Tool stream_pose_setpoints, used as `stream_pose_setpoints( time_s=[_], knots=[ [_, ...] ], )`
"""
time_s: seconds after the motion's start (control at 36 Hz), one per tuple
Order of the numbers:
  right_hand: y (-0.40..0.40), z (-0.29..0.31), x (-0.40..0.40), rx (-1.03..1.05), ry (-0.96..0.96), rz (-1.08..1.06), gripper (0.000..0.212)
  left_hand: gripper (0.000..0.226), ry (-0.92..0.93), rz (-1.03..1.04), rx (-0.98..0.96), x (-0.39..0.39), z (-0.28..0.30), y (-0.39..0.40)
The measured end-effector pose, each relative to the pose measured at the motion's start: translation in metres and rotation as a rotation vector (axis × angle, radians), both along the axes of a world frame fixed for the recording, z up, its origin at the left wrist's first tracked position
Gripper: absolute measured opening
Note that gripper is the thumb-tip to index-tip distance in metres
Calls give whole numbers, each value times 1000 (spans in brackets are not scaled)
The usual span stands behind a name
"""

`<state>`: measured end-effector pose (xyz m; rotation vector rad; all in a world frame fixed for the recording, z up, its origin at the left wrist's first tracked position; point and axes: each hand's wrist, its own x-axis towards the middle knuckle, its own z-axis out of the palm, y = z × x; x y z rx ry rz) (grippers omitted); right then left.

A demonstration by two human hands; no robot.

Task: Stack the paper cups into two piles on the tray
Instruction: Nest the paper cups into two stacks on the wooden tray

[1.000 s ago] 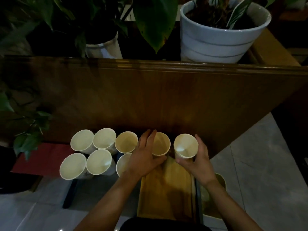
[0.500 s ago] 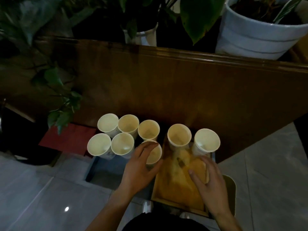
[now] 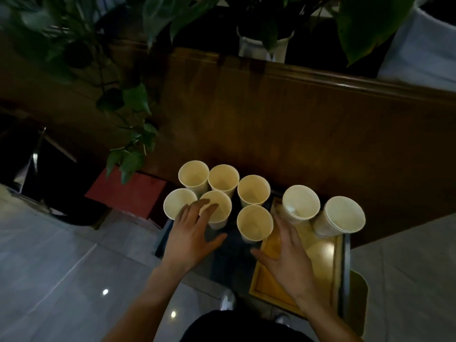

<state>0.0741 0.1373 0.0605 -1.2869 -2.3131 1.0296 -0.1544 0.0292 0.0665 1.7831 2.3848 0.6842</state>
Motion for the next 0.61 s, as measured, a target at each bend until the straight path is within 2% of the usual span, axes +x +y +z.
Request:
stream_pose_setpoints(
  time_s=[0.22,0.61],
  knots=[
    [-4,-8,-32,71,-67,-27,102,76,48,-1,-123,-20,-9,18],
    [1,-15,-46,104,-93,-96,94,76,95,-75,-182,-32,-14,40]
  ],
)
